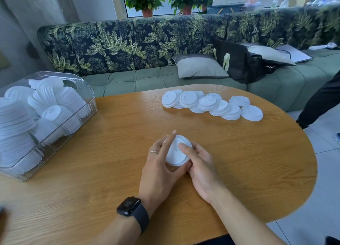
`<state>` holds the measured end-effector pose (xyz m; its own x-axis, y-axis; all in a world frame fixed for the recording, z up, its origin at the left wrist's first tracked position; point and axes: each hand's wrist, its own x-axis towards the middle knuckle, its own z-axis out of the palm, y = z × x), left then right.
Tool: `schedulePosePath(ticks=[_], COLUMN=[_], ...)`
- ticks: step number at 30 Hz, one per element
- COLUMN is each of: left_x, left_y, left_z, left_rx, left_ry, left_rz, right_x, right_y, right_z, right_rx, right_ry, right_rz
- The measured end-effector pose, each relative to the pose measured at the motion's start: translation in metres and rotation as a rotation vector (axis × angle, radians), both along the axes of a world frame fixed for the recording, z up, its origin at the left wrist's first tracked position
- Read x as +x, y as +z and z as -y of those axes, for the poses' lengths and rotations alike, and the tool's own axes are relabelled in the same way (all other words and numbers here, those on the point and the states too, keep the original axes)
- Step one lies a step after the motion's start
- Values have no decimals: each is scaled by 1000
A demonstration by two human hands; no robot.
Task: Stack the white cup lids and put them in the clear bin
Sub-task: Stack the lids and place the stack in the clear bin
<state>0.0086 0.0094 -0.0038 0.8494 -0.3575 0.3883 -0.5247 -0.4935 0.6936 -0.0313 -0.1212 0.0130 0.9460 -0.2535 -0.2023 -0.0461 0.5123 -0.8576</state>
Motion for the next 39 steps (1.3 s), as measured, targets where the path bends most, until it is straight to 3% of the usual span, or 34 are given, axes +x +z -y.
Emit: schedulePosePath(ticks=[10, 29, 39], left_x=[2, -5, 19], left_y=[-2, 20, 77], left_z=[0, -38, -115], left_rx=[24, 180, 40], left_ry=[-39, 27, 110], left_rz=[-65, 34, 64], right_x=[-1, 6, 18], right_y=[2, 22, 59], right_z=[-2, -30, -86], right_rx=[-34, -67, -14], right_ry=[-45, -41, 82], right_rz=[6, -52, -15])
